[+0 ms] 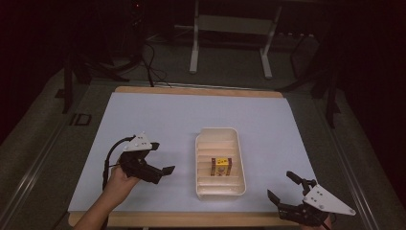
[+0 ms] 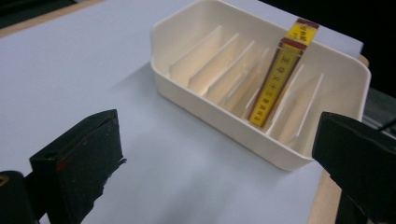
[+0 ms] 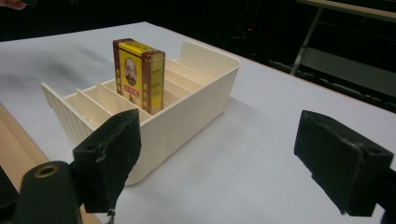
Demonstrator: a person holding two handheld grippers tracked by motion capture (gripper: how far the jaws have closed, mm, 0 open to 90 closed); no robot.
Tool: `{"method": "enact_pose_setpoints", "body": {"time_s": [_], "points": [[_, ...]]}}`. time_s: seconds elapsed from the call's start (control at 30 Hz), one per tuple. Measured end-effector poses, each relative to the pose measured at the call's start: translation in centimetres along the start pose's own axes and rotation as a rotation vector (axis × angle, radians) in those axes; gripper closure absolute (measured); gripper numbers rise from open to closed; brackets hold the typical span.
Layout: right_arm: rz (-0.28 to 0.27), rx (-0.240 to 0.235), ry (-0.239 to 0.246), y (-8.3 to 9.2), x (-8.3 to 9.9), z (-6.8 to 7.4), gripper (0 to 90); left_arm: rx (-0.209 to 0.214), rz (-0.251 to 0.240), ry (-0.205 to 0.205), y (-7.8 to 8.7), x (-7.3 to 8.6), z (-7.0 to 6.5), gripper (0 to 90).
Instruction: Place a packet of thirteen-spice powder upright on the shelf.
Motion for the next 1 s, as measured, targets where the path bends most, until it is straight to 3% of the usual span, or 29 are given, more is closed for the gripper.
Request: {"method": "enact_pose_setpoints", "body": {"time_s": [0.17,0.3,0.43,0.57,0.73,0.8,1.0], "points": [[-0.002,0.004,0.004,0.0,0.0,0.0,14.8,-0.002,-0.014,0.017,0.3,0.6,0.0,1.7],[-0.002,0.012,0.005,0.0,0.0,0.0,14.8,-0.036,-0.016,0.052,0.6,2.3,0.1,1.7],[-0.003,0.014,0.007,0.0,0.0,0.0,14.8,-0.027,-0.028,0.088,1.0,3.6,0.2,1.7],[-0.004,0.017,0.009,0.0,0.0,0.0,14.8,-0.075,-0.031,0.110,1.5,5.0,0.7,1.7],[-0.004,0.014,0.005,0.1,0.0,0.1,14.8,-0.074,-0.041,0.159,2.4,6.5,1.0,1.7],[-0.005,0.016,0.003,0.1,0.0,0.0,14.8,-0.076,-0.034,0.161,2.4,6.9,1.0,1.7],[-0.007,0.026,0.003,0.1,-0.1,0.0,14.8,-0.154,0.024,0.143,2.5,8.0,1.0,1.7]]}}
Point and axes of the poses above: each handheld gripper's, and its own axes: y roughly backward along the jaws, x roughly out of its underside, z roughly to its left, the point moved 9 cm from there along -y, roughly forward along the jaws, and after that the axes turned 15 degrees about z, right-handed, at the moved point
